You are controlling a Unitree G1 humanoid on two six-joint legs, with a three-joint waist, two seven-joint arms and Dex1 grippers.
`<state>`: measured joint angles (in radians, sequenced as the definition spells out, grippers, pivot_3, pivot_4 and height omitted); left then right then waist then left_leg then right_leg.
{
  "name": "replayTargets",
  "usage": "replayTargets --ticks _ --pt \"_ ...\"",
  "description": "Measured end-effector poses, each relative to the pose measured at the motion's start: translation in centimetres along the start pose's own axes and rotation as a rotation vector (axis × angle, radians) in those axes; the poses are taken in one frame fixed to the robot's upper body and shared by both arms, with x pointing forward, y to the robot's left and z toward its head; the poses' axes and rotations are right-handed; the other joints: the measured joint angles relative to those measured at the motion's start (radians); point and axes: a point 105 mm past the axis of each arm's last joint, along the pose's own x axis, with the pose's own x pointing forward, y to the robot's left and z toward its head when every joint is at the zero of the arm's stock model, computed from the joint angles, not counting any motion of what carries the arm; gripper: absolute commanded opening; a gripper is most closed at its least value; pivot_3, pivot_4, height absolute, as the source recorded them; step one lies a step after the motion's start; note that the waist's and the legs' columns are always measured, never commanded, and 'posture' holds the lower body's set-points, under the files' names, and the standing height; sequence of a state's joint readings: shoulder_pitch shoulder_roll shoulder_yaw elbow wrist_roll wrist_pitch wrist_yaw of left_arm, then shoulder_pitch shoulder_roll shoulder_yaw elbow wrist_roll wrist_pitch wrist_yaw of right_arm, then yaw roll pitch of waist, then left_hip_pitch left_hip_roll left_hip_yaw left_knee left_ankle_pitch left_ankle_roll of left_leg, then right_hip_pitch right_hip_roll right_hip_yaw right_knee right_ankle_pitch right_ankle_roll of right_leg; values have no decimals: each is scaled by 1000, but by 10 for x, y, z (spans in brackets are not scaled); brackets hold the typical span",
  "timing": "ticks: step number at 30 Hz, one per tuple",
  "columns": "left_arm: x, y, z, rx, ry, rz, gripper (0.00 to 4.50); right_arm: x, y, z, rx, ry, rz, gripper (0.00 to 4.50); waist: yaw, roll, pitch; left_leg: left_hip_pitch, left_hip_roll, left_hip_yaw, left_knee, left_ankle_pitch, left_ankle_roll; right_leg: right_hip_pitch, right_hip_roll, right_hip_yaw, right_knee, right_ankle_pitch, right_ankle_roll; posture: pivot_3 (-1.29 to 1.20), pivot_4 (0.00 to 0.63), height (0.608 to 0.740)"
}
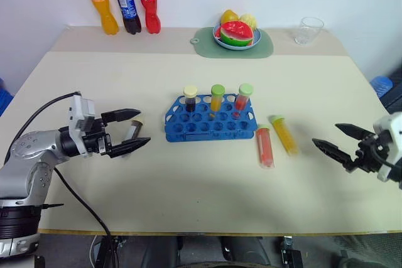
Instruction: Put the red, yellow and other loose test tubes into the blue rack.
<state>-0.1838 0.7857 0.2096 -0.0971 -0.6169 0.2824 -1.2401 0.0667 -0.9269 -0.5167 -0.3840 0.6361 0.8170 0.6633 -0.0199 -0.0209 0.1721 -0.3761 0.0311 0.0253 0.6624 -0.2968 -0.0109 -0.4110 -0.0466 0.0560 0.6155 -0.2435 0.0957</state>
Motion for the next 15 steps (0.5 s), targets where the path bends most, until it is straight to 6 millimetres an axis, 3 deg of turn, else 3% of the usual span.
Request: replayTargets --ticks 5,11,15 --pt "9 -12 -5 50 28 -77 4486 29 16 32 61 77 64 4263 2 0 0 -9 0 -1 0 0 0 -8 0 0 1 0 0 0 150 740" --pt "15 -20 -5 69 34 -129 4486 57 19 31 150 229 74 4263 7 0 0 -20 -1 1 3 0 0 -18 -1 -1 2 1 1 0 150 740" --pt "17 -24 -4 81 34 -135 4486 61 20 31 175 280 84 4263 7 0 0 -21 -1 0 3 0 1 -19 -1 -1 2 2 3 0 150 740"
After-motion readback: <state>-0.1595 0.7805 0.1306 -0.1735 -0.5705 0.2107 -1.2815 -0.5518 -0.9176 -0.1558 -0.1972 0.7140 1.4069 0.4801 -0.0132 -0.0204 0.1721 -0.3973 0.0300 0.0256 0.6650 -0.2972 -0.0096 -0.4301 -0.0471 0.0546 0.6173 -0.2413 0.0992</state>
